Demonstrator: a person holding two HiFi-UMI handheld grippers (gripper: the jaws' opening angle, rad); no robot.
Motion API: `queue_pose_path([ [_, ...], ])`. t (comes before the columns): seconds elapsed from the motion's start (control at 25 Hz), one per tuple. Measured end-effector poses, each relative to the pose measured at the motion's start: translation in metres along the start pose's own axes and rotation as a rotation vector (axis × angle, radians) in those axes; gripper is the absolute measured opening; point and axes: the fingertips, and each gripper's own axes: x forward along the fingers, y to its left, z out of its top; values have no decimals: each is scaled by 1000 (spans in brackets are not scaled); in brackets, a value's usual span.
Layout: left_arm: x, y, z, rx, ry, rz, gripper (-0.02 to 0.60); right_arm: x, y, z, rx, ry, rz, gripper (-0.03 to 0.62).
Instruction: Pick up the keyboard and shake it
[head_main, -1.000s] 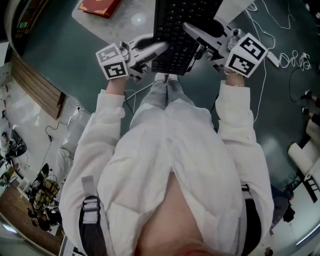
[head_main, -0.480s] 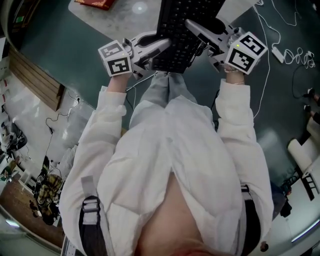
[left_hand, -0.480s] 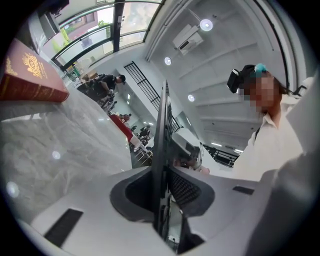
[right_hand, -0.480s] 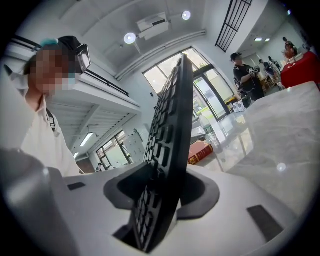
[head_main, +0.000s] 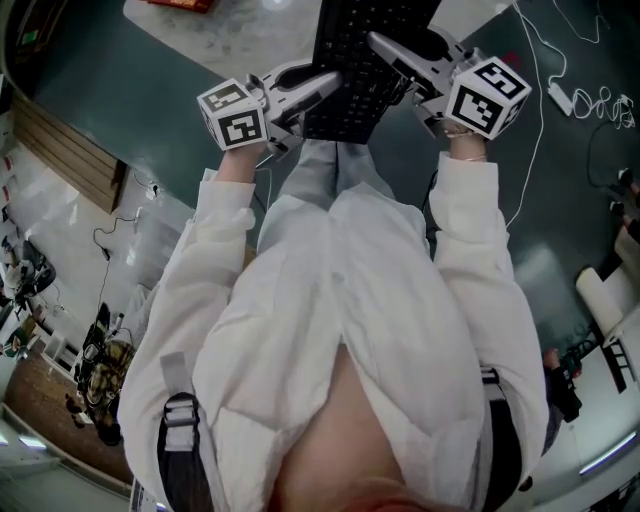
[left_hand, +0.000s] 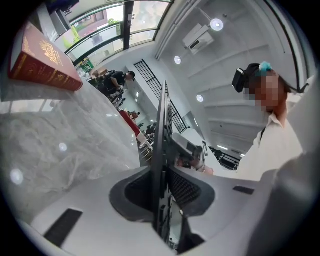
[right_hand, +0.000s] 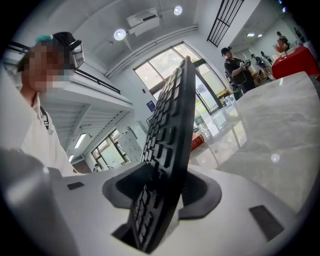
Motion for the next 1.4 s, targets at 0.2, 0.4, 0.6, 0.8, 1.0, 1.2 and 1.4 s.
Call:
queue_pose_path([
  [0.2, 1, 11, -6, -39, -20, 16, 84, 5, -13, -9, 11, 31, -17, 201],
  [0.4, 8, 31, -19, -59, 3, 54, 90, 12, -37, -25, 18, 53, -24, 210],
  [0.6, 10, 35, -24, -72, 16, 68, 98, 12, -42, -30, 37, 55, -26, 210],
  [0.8, 10, 38, -26, -66, 42, 89, 113, 12, -44, -33, 53, 61, -34, 210],
  [1.0, 9, 43, -30, -46, 96, 129, 127, 13, -48, -39, 72, 63, -38, 210],
  [1.2, 9, 47, -33, -54, 130, 158, 135, 15, -53, -45, 95, 64, -44, 210],
  [1.4, 8, 58, -38, -69, 167, 201, 143, 21, -63, -54, 131, 84, -62, 210],
])
